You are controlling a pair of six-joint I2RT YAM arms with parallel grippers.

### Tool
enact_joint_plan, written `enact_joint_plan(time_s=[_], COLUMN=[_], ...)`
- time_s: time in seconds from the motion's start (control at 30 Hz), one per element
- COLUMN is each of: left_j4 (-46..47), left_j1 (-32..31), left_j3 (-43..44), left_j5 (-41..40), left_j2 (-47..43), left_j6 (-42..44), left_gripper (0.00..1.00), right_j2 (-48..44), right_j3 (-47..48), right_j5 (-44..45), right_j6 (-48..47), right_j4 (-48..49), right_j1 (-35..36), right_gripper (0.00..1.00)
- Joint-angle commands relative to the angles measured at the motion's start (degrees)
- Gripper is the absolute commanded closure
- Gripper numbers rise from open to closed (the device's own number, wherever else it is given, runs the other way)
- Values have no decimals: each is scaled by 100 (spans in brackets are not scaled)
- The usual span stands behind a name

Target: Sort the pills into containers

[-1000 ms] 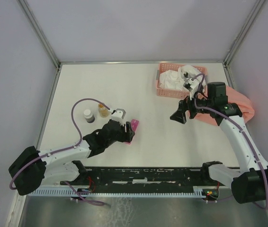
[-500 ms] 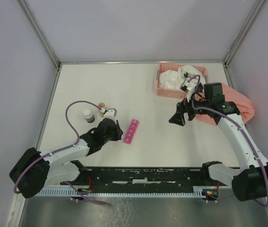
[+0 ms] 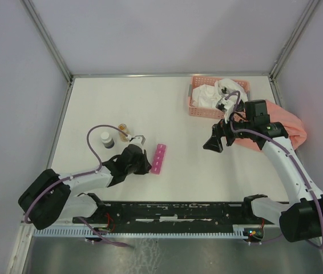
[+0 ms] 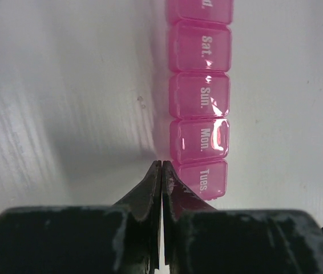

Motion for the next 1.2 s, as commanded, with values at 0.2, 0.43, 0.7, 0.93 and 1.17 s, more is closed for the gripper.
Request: enact_joint_plan(time_s=[0.2, 0.43, 0.7, 0.93, 1.17], left_j4=[2285, 3217, 1766, 2403, 2751], left_j1=[-629, -798, -790, -788, -786], left_j3=[337, 415, -154, -1247, -1751], left_j5=[1154, 1343, 1030, -765, -1092], left_j2=[1312, 1597, -503, -2182, -3128], left_j6=[-767, -706, 551, 1216, 1645], left_gripper=[96, 94, 90, 39, 10], right_j2=[216, 295, 89, -152, -29], right_j3=[-4, -319, -591, -1096, -1073], right_j5=[-295, -186, -328, -945, -1197], right_j6=[273, 536, -659, -1772, -4134], right_j4=[448, 994, 1016, 1318, 590], right_j1=[182, 221, 611, 768, 1345], right_gripper=[1, 0, 1, 2, 2])
